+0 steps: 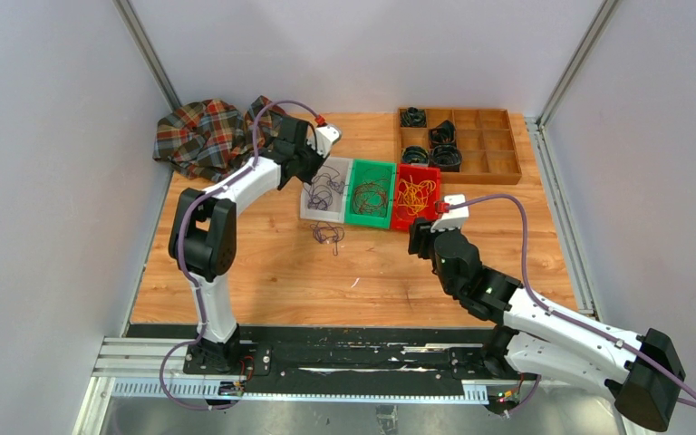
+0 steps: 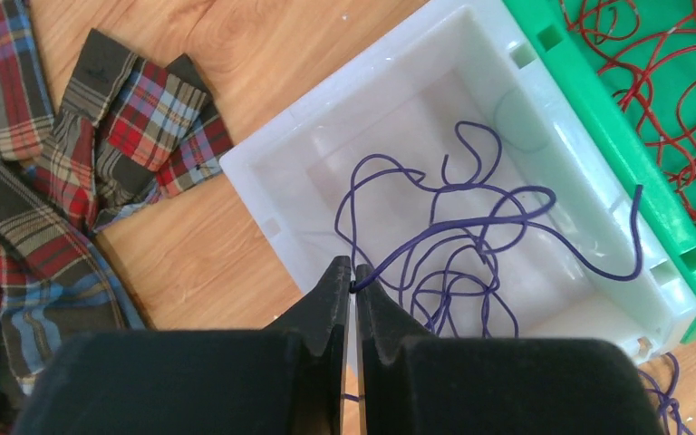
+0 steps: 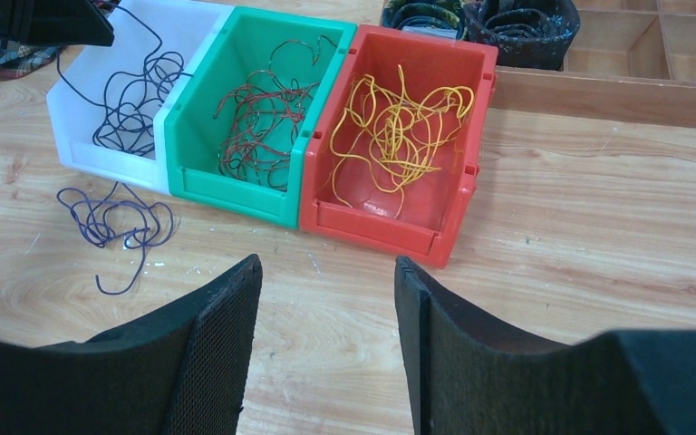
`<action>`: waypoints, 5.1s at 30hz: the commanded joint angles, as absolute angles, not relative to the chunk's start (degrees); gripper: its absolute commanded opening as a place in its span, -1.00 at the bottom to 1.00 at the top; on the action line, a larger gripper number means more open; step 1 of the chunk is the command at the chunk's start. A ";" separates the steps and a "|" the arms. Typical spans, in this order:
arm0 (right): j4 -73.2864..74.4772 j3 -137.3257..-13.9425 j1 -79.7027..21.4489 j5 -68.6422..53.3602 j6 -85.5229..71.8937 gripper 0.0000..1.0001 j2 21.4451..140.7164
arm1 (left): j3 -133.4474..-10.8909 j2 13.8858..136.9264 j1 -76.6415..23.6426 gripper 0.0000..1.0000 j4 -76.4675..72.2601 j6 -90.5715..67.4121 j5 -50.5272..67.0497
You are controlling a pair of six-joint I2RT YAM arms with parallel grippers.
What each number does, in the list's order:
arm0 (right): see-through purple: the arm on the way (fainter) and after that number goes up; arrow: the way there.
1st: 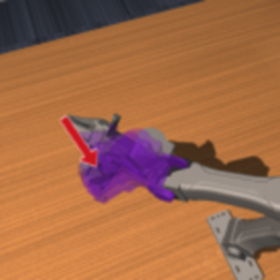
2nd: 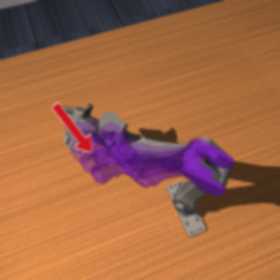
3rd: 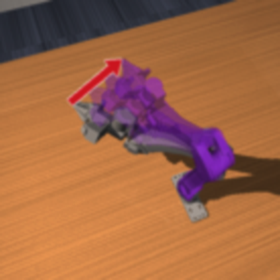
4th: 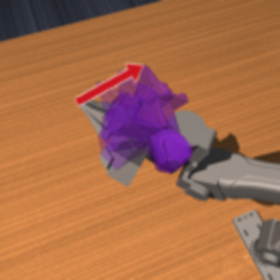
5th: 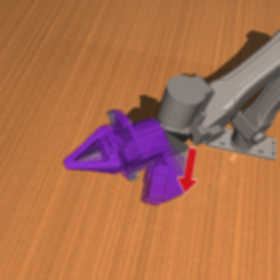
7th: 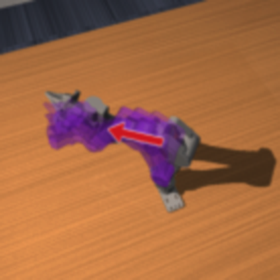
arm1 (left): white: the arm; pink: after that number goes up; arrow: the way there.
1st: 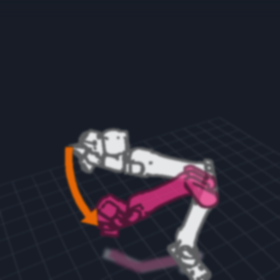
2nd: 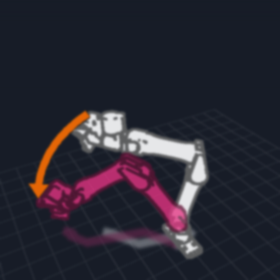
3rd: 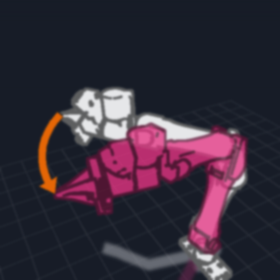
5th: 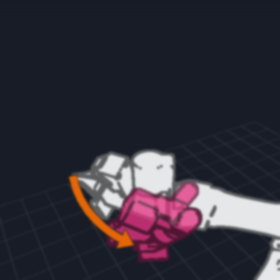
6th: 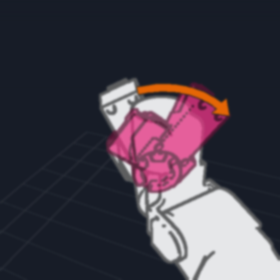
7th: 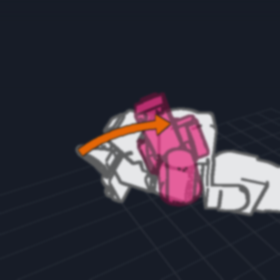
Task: Untangle the cables
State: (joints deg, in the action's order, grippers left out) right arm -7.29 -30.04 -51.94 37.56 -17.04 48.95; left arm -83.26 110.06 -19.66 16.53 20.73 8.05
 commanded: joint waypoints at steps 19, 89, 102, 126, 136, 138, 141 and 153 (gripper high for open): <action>-6.78 -34.37 -50.98 32.22 -14.86 0.25 53.88 | -100.28 105.35 -17.41 0.96 42.64 23.45 17.88; -7.82 -86.15 -44.13 10.79 -6.13 0.48 110.35 | -92.00 84.72 1.04 0.96 64.60 23.97 12.54; -11.52 -59.13 -41.11 24.03 -5.65 0.58 84.09 | -80.87 79.10 2.06 0.96 50.33 21.00 5.29; -33.00 -17.30 -6.65 49.90 -10.23 0.69 65.48 | -22.73 70.24 10.01 0.96 -34.45 2.52 23.83; -46.02 -15.96 -5.19 37.52 -3.51 0.70 74.59 | -9.12 75.11 9.81 0.96 -65.48 -2.13 23.93; -47.75 -14.61 -5.51 33.45 -1.60 0.70 73.57 | -7.37 75.11 8.96 0.96 -69.29 -1.75 22.60; -53.10 -12.44 -5.84 24.10 2.69 0.70 74.66 | -2.71 75.87 5.71 0.96 -75.24 1.07 16.29; -60.12 -12.25 -6.20 22.80 4.74 0.76 80.62 | -10.49 77.62 1.14 0.96 -61.77 4.22 11.87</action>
